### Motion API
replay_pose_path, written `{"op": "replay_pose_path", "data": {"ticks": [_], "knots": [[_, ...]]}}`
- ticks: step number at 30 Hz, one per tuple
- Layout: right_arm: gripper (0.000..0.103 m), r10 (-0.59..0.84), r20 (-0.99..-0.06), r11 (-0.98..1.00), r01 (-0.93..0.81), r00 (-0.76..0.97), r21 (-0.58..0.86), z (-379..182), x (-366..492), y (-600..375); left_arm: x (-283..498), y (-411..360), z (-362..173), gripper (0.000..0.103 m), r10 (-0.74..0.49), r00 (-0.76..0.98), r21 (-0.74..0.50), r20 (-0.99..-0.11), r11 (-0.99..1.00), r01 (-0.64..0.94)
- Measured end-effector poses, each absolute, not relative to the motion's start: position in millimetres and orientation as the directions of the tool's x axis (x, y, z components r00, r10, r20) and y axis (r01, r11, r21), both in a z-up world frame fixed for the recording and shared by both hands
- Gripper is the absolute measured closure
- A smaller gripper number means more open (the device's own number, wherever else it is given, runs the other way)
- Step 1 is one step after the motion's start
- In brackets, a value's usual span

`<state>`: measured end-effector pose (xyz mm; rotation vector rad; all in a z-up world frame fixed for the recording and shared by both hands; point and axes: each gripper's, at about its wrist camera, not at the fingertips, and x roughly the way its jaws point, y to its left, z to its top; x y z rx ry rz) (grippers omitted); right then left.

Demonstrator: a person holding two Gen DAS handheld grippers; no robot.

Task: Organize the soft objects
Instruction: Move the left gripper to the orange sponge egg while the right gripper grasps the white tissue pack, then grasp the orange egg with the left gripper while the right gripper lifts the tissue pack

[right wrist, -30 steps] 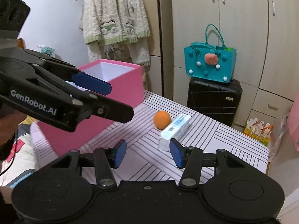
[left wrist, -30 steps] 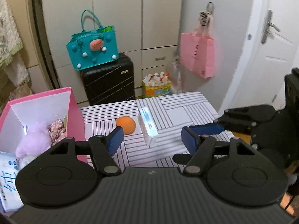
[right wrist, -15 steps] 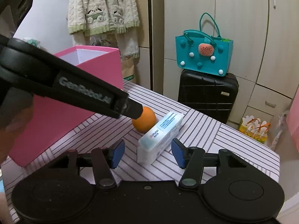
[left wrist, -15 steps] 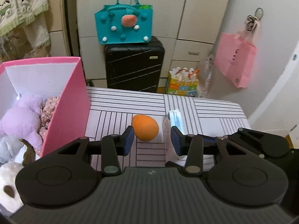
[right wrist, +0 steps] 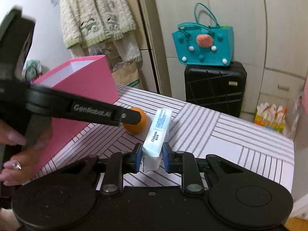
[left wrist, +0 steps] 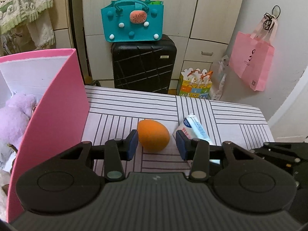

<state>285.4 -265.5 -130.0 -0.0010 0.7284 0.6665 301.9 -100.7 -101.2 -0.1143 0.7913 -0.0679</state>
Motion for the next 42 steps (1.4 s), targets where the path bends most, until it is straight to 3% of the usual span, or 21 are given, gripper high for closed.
{"op": "replay_pose_path", "data": {"ticks": [5, 9, 13, 15, 19, 26, 28, 29, 42], "knots": [[0.078, 0.58, -0.611, 0.801, -0.514, 0.539, 0.306, -133.2, 295.1, -282.7, 305.5, -104.2, -104.0, 0.061, -0.107, 0.699, -0.124, -0.707, 0.992, 0.027], [0.075, 0.54, -0.623, 0.821, -0.518, 0.566, 0.24, -132.0, 294.1, -281.3, 308.0, -106.6, -106.1, 0.061, -0.094, 0.706, -0.111, -0.702, 0.994, 0.021], [0.064, 0.493, -0.65, 0.819, -0.56, 0.579, 0.123, -134.3, 290.2, -270.5, 310.8, -108.8, -107.6, 0.061, -0.066, 0.715, -0.08, -0.696, 0.997, 0.014], [0.045, 0.496, -0.651, 0.811, -0.575, 0.575, 0.11, -134.7, 289.7, -267.6, 312.8, -111.0, -108.4, 0.061, -0.052, 0.72, -0.063, -0.692, 0.998, 0.012], [0.038, 0.463, -0.655, 0.811, -0.583, 0.597, 0.042, -139.3, 290.5, -258.2, 314.8, -113.9, -111.8, 0.059, -0.013, 0.723, -0.022, -0.691, 1.0, -0.003], [0.039, 0.45, -0.656, 0.818, -0.574, 0.606, 0.03, -151.4, 306.7, -251.0, 321.7, -111.6, -123.5, 0.062, 0.013, 0.682, -0.005, -0.731, 1.0, -0.024], [0.055, 0.462, -0.65, 0.816, -0.577, 0.603, 0.045, -152.7, 307.7, -252.5, 321.9, -111.5, -126.7, 0.066, 0.004, 0.673, -0.013, -0.74, 1.0, -0.019], [0.057, 0.464, -0.651, 0.816, -0.575, 0.601, 0.052, -152.1, 307.0, -253.4, 321.3, -112.5, -127.3, 0.067, 0.003, 0.673, -0.007, -0.74, 1.0, -0.012], [0.057, 0.445, -0.669, 0.853, -0.508, 0.595, 0.116, -144.1, 277.7, -265.9, 287.8, -115.3, -105.7, 0.067, -0.095, 0.722, -0.07, -0.685, 0.995, 0.064]]}}
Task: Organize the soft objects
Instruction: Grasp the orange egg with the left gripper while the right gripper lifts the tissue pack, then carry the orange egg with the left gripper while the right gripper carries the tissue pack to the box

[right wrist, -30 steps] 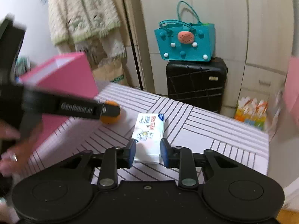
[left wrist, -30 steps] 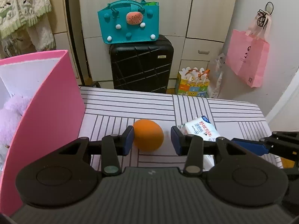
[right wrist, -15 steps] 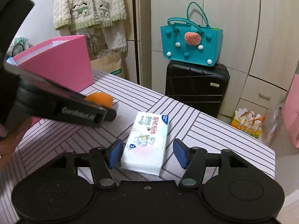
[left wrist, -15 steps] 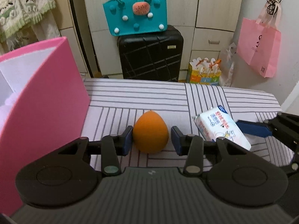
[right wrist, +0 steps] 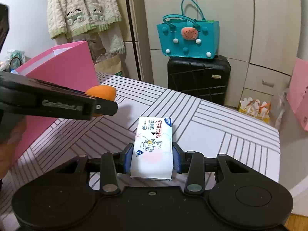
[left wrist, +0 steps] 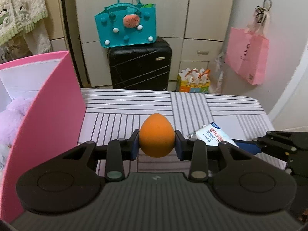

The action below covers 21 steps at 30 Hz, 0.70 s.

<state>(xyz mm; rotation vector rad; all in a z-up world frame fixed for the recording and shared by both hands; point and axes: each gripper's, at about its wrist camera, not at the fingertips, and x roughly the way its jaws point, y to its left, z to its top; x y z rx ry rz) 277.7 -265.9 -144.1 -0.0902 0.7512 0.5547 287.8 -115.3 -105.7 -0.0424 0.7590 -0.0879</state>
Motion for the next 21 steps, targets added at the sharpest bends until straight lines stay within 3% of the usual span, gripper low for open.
{"op": "replay_pose_path", "data": {"ticks": [21], "knots": [[0.057, 0.512, -0.681, 0.843, -0.457, 0.524, 0.283, -106.0, 196.2, -278.1, 181.9, -82.2, -65.7, 0.067, -0.302, 0.676, -0.223, -0.672, 0.953, 0.204]]}}
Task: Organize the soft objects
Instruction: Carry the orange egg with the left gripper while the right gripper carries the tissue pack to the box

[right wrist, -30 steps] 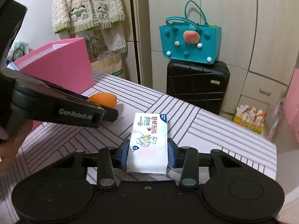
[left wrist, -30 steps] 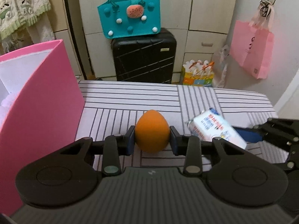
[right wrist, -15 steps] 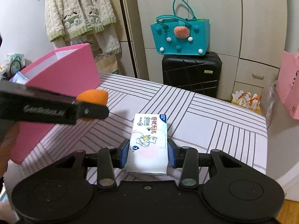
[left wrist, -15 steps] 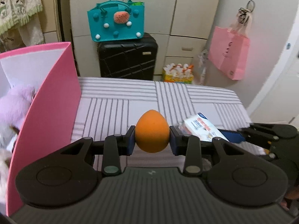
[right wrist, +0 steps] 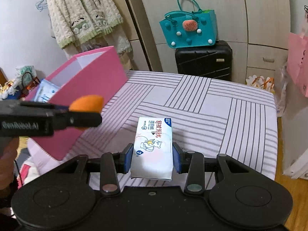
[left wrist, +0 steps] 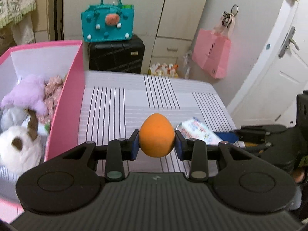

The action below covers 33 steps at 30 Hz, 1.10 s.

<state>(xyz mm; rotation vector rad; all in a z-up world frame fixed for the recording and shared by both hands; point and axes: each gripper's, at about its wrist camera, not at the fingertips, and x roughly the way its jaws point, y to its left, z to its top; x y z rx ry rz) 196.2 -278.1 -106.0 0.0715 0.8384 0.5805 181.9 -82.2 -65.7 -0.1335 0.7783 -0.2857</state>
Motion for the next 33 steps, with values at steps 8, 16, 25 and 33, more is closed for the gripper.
{"op": "replay_pose_path", "data": {"ticks": [8, 16, 25, 33], "knots": [[0.057, 0.533, -0.678, 0.836, -0.436, 0.506, 0.332, -96.1, 165.2, -280.1, 145.3, -71.3, -64.1, 0.067, -0.341, 0.626, -0.229, -0.701, 0.939, 0.256], [0.057, 0.566, -0.692, 0.805, -0.483, 0.449, 0.345, -72.3, 140.1, -263.6, 104.2, -44.6, -51.6, 0.067, -0.343, 0.622, -0.184, -0.704, 0.934, 0.307], [0.057, 0.611, -0.706, 0.74, -0.574, 0.357, 0.35, -34.4, 116.6, -229.6, 68.0, -18.4, -24.4, 0.067, -0.367, 0.584, -0.131, -0.724, 0.904, 0.406], [0.057, 0.634, -0.686, 0.694, -0.655, 0.358, 0.299, -5.4, 102.6, -190.6, 48.0, 16.9, 11.8, 0.067, -0.394, 0.596, -0.117, -0.699, 0.886, 0.449]]}}
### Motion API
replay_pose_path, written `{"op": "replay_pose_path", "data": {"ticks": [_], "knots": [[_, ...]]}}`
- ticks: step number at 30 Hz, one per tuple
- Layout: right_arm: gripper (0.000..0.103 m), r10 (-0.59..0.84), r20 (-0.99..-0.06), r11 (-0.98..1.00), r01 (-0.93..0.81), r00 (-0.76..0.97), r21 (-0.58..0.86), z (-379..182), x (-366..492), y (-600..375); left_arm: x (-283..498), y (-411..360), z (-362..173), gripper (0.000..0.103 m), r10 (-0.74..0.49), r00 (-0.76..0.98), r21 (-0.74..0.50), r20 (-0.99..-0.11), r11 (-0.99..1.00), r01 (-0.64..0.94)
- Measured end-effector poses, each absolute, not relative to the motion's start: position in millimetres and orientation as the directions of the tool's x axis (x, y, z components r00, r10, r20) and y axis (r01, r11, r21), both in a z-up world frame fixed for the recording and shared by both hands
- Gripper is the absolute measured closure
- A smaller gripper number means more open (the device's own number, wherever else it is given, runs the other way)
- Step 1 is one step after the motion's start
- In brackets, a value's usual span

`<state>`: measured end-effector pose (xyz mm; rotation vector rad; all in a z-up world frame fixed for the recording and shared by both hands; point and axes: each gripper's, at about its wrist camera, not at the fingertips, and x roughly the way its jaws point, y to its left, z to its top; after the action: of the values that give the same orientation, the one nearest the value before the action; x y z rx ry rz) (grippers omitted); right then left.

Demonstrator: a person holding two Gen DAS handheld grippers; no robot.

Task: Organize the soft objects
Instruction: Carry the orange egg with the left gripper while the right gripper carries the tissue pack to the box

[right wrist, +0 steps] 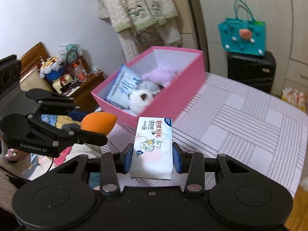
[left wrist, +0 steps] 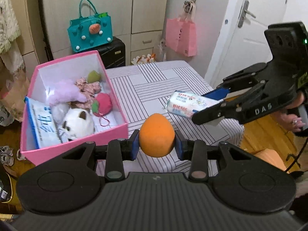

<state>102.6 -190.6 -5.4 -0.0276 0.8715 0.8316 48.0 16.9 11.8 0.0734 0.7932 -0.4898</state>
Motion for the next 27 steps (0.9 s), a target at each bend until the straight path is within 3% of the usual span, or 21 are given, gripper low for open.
{"op": "replay_pose_path", "data": {"ticks": [7, 13, 21, 27], "knots": [[0.057, 0.65, -0.658, 0.668, -0.698, 0.38, 0.257, 11.8, 109.6, -154.6, 57.8, 58.3, 25.2, 0.067, -0.389, 0.644, -0.14, -0.659, 0.905, 0.403], [0.057, 0.617, -0.64, 0.678, -0.722, 0.458, 0.138, 21.5, 131.4, -116.9, 90.1, 85.9, 23.3, 0.067, -0.373, 0.675, -0.155, -0.637, 0.919, 0.362], [0.057, 0.518, -0.625, 0.73, -0.682, 0.585, -0.034, 20.8, 184.2, -76.4, 157.2, 96.3, 4.4, 0.067, -0.339, 0.632, -0.142, -0.697, 0.929, 0.342], [0.059, 0.576, -0.66, 0.686, -0.724, 0.482, 0.07, 13.1, 220.6, -55.2, 199.3, 105.9, -25.9, 0.067, -0.314, 0.586, -0.144, -0.747, 0.937, 0.318]]}}
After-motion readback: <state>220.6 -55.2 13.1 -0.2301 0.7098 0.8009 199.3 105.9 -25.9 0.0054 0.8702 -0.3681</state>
